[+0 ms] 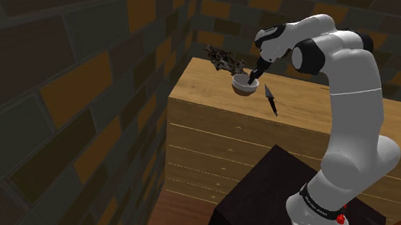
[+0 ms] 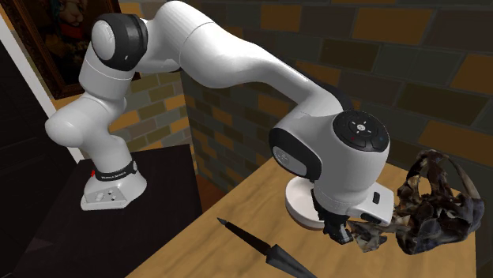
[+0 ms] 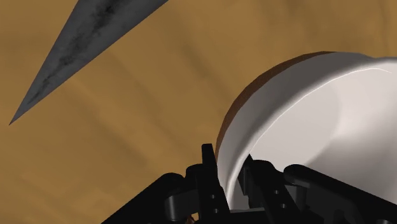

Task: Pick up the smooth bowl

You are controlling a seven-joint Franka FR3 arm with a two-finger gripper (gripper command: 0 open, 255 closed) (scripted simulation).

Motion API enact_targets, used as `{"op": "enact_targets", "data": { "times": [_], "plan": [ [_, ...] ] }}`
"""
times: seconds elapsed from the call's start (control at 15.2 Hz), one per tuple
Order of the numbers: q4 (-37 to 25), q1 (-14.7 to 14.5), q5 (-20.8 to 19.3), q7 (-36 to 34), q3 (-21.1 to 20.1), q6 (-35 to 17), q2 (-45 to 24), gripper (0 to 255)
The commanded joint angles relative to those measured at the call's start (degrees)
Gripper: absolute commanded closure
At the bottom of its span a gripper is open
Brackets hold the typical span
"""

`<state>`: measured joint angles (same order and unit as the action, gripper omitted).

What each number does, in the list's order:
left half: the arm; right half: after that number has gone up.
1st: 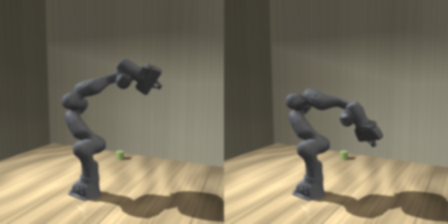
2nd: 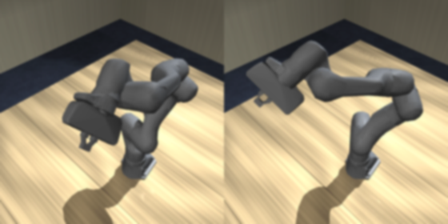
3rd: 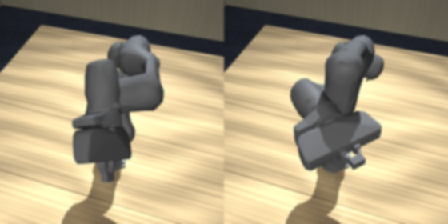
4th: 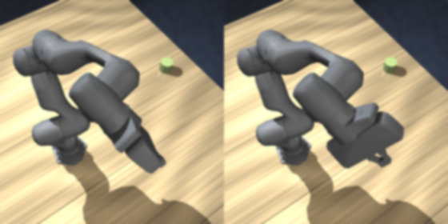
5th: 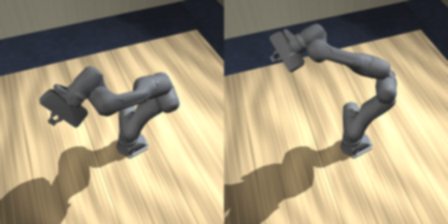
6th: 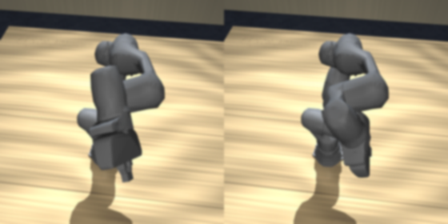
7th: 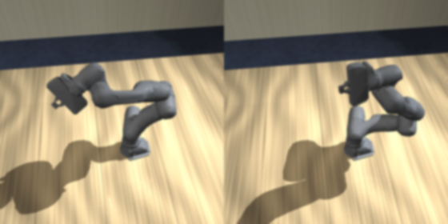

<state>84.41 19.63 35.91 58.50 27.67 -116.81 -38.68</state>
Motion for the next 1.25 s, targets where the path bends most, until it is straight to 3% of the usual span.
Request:
{"op": "enact_targets", "data": {
  "times": [0.0,1.19],
  "plan": [
    [-0.02,0.0,0.01,-0.01,-0.02,-0.04,-0.06,255],
    [-4.8,-0.27,-3.12,-3.7,1.77,8.16,4.29,255]
  ]
}}
